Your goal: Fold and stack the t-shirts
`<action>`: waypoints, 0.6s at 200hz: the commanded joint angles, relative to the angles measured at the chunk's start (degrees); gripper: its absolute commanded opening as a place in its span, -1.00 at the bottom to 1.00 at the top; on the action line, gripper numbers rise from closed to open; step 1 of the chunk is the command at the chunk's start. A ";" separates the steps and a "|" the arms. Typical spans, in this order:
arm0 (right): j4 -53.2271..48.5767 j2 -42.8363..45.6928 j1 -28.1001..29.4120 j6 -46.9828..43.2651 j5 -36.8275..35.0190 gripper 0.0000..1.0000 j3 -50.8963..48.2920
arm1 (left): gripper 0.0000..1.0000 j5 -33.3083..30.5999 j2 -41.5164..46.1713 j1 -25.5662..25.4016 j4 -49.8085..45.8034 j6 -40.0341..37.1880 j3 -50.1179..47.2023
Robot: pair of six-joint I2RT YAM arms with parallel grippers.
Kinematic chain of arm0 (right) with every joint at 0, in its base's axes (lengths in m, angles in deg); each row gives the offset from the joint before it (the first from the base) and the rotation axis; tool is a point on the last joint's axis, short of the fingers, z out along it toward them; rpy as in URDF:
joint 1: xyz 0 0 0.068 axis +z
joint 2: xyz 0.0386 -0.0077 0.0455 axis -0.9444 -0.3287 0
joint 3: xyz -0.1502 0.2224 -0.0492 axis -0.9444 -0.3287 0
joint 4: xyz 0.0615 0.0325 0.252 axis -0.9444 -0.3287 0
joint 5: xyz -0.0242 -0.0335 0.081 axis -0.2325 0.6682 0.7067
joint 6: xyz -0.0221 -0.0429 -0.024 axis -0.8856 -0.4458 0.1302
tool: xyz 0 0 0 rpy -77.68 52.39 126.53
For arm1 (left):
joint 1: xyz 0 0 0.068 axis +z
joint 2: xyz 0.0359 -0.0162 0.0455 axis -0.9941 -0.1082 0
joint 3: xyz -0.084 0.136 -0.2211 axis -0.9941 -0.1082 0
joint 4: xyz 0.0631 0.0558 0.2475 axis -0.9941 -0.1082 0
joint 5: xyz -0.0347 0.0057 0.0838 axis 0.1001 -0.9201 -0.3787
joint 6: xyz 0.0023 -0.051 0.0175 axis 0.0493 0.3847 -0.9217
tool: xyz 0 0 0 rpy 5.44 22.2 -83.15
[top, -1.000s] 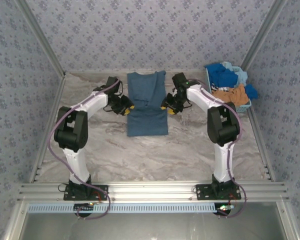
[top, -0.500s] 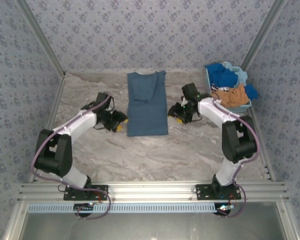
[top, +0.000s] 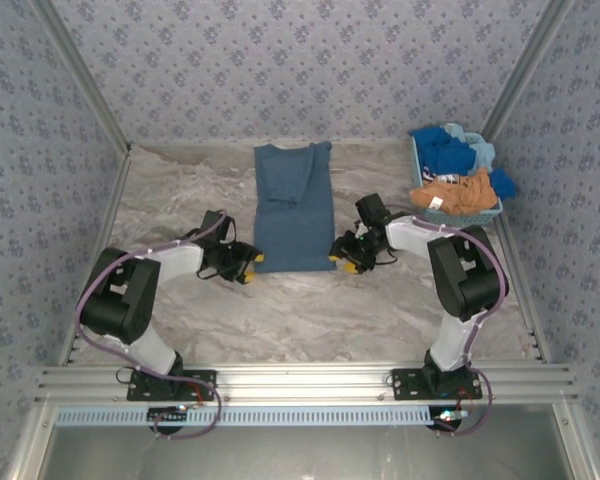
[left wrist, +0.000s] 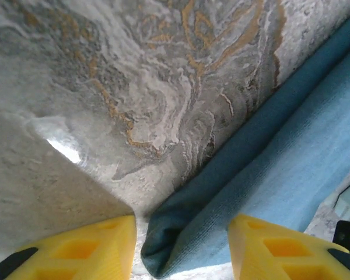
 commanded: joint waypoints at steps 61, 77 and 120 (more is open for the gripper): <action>-0.54 -5.87 4.34 2.76 -0.25 -0.46 5.61 | -0.90 -0.36 -3.83 -1.25 1.10 0.15 4.67; -2.41 -5.27 4.34 2.76 -2.22 -0.80 5.45 | -1.00 -1.01 -3.33 -1.13 -0.61 -0.83 5.39; -7.45 -1.92 4.52 0.96 -5.95 -1.00 6.59 | -1.00 -2.43 -0.05 -1.17 -10.43 -6.64 9.14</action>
